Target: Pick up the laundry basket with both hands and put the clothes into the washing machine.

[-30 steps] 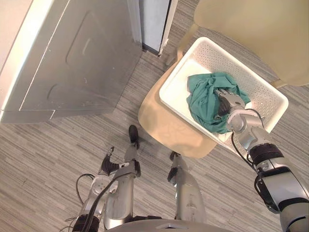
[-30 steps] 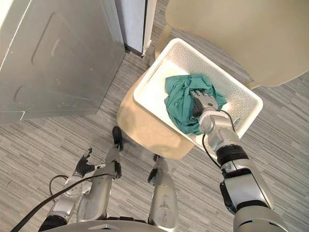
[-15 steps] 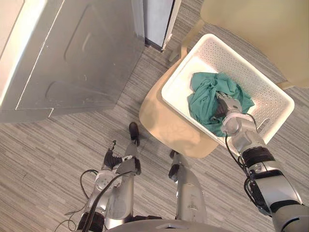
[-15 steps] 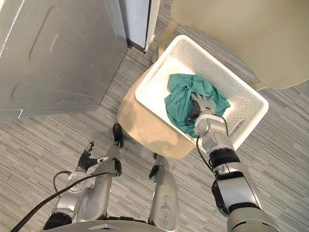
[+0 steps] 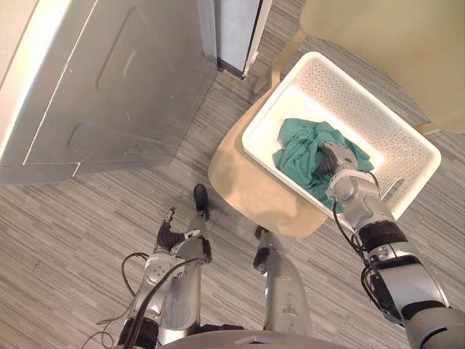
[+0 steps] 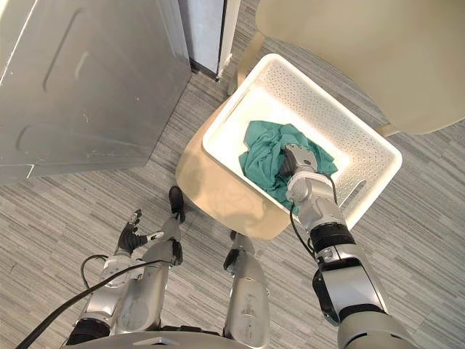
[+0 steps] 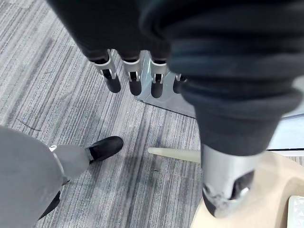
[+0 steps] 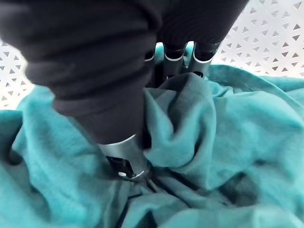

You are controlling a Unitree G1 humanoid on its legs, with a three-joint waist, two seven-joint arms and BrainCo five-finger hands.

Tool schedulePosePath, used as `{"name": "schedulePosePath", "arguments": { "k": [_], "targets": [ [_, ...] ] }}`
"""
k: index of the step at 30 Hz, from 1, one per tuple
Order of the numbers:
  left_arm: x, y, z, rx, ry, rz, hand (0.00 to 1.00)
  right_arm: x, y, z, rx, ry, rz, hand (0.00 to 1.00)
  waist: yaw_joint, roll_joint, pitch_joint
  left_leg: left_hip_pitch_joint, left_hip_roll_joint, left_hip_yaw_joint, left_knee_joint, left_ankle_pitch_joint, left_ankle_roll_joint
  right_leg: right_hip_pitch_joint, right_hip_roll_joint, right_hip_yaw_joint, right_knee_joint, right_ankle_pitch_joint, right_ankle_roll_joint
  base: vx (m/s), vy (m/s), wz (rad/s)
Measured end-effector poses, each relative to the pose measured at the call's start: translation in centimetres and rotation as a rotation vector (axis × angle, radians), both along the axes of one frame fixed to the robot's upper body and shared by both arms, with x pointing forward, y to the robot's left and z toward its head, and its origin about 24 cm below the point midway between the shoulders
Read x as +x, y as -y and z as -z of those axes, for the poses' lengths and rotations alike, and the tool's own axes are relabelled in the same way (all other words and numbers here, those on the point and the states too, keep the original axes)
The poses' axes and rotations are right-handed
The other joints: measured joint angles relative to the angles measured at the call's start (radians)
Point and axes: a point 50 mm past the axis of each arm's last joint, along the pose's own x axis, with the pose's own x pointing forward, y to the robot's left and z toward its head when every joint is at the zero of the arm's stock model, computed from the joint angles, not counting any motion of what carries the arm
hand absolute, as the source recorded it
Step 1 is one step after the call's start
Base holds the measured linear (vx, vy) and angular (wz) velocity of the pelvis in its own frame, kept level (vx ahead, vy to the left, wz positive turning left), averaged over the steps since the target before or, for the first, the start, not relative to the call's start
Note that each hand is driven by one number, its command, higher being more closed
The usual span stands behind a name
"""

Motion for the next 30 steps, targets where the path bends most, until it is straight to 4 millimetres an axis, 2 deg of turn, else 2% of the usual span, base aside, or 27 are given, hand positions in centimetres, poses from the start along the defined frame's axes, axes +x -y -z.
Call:
{"name": "schedulePosePath", "arguments": {
  "k": [7,11,15,18,19,21,23,25,30],
  "targets": [
    [0.0,-0.2,0.0,0.002,0.003,-0.02,0.0,-0.7,-0.3,1.7,0.037,-0.043,0.004,1.0,0.001,0.0,0.0,0.005,0.003,0.0,0.0,0.001,-0.001,0.0,0.001,-0.001,0.011,-0.005,-0.007,0.04,-0.012,0.0],
    [0.0,-0.4,0.0,0.004,0.004,-0.033,0.0,-1.2,0.0,2.7,0.144,-0.052,0.052,1.0,0.005,0.0,0.0,0.014,0.006,-0.003,0.0,0.001,-0.003,0.001,0.0,-0.003,0.036,-0.022,-0.008,0.02,-0.011,0.02],
    [0.0,-0.4,0.0,0.003,0.004,-0.034,0.0,-1.9,0.6,3.6,0.334,-0.022,0.135,1.0,0.004,0.0,0.0,0.014,0.007,-0.003,0.0,0.0,-0.003,0.001,-0.001,-0.004,0.04,-0.024,-0.008,0.04,-0.012,0.01],
    [0.0,-0.4,0.0,0.002,0.004,-0.037,0.0,-2.6,1.6,3.9,0.578,0.065,0.268,1.0,0.005,0.0,0.0,0.016,0.007,-0.002,0.0,-0.001,-0.004,-0.001,-0.004,-0.007,0.055,-0.034,-0.009,0.05,-0.008,0.04],
    [0.0,-0.3,0.0,-0.002,0.005,-0.044,0.0,-3.2,2.3,3.8,0.801,0.182,0.373,1.0,0.005,0.0,0.0,0.019,0.007,-0.001,0.0,-0.001,-0.004,-0.002,-0.006,-0.008,0.062,-0.039,-0.009,0.05,-0.009,0.03],
    [0.0,-0.2,0.0,-0.01,0.004,-0.058,0.0,-3.8,3.2,3.5,1.003,0.307,0.466,1.0,0.005,0.0,0.0,0.022,0.007,0.004,0.0,-0.002,-0.004,-0.001,-0.008,-0.008,0.065,-0.04,-0.009,0.04,-0.007,-0.01],
    [0.0,0.1,0.2,-0.019,-0.004,-0.071,0.0,-4.7,4.8,2.5,1.286,0.529,0.585,1.0,0.006,0.0,0.0,0.033,0.007,0.016,0.0,-0.007,-0.005,0.003,-0.011,-0.004,0.069,-0.04,-0.009,0.05,-0.002,-0.07],
    [0.2,0.4,0.4,-0.022,-0.012,-0.079,0.0,-5.5,5.6,1.4,1.479,0.714,0.618,1.0,0.005,0.0,0.0,0.045,0.007,0.024,0.0,-0.01,-0.007,0.012,-0.012,-0.002,0.07,-0.04,-0.009,0.04,-0.004,-0.06],
    [-0.2,1.1,1.7,-0.031,-0.081,-0.08,0.0,-6.8,6.5,-1.8,1.731,1.014,0.533,1.0,0.001,0.0,-0.002,0.118,0.011,0.058,0.0,-0.033,-0.003,0.079,-0.016,-0.003,0.068,-0.044,-0.008,0.04,-0.006,-0.02]
  ]
}}
